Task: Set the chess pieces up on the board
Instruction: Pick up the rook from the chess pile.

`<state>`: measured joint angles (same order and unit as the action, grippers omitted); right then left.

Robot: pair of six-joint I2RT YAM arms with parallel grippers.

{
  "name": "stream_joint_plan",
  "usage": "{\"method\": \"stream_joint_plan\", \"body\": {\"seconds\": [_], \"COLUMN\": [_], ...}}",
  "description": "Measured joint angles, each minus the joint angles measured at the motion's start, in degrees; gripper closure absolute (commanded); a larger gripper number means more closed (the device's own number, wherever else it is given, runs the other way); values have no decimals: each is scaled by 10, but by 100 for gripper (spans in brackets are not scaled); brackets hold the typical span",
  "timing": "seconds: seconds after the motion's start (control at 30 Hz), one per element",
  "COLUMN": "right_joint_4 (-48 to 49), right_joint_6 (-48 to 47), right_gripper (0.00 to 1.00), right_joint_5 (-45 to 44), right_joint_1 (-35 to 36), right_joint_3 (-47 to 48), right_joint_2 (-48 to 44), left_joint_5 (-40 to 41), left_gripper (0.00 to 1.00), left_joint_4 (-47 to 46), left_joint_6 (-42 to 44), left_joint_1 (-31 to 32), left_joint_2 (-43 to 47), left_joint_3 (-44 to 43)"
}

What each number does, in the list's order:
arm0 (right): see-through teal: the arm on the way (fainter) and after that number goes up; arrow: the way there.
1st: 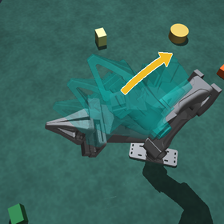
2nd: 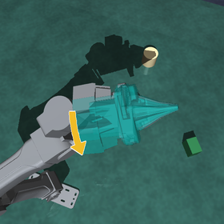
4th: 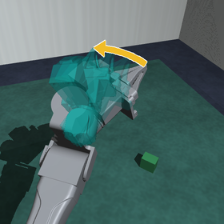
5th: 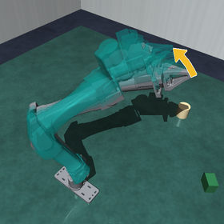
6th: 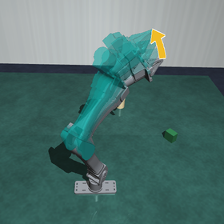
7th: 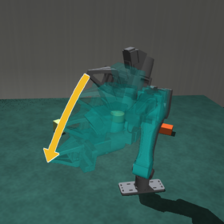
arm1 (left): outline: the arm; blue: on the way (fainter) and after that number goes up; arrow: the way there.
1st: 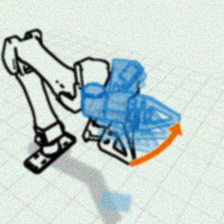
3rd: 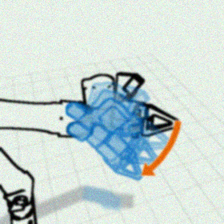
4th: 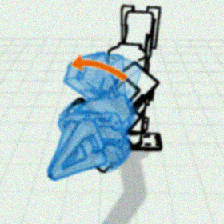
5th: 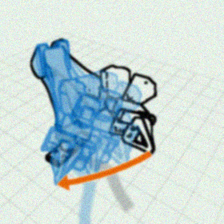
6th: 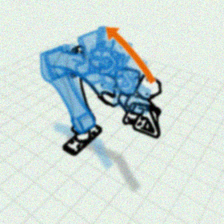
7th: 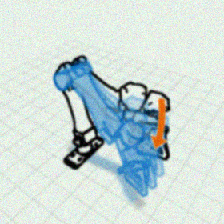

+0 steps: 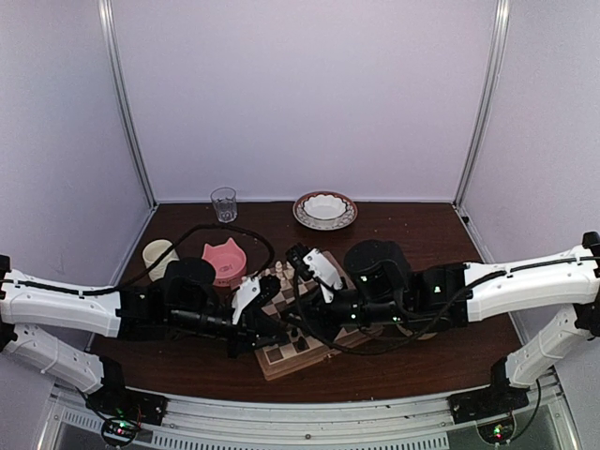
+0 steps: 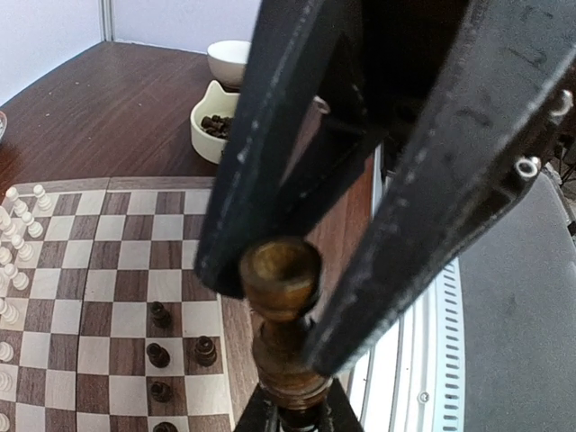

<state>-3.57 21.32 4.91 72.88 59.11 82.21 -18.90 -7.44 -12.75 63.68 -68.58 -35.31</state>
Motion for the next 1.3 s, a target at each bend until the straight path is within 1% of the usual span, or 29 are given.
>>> {"method": "stream_joint_plan", "body": {"seconds": [0.03, 0.1, 0.33, 0.47, 0.5, 0.53, 0.6, 0.67, 1.3], "right_joint_4": [1, 4, 5, 8, 8, 8, 8, 8, 7], "right_joint_6": [3, 1, 0, 0, 1, 1, 2, 3, 1], "right_gripper": [63, 62, 80, 82, 80, 77, 63, 59, 60], "right_joint_5": [0, -1, -2, -2, -2, -2, -2, -2, -10], "right_joint_1": [0, 0, 0, 0, 0, 0, 0, 0, 0], "right_joint_3": [0, 0, 0, 0, 0, 0, 0, 0, 0], "right_joint_2": [0, -1, -12, -13, -13, -13, -13, -13, -10], "left_joint_5": [0, 0, 0, 0, -1, -1, -1, -1, -2], "left_gripper": [99, 98, 98, 98, 98, 99, 98, 99, 98], "left_joint_4": [1, 3, 3, 3, 3, 3, 4, 5, 7], "left_joint_6": [0, 0, 0, 0, 0, 0, 0, 0, 0], "left_joint_1": [0, 0, 0, 0, 0, 0, 0, 0, 0], "left_joint_2": [0, 0, 0, -1, -2, -2, -3, -4, -4], "left_joint_3": [0, 0, -1, -1, -1, -1, -1, -1, -1]}}
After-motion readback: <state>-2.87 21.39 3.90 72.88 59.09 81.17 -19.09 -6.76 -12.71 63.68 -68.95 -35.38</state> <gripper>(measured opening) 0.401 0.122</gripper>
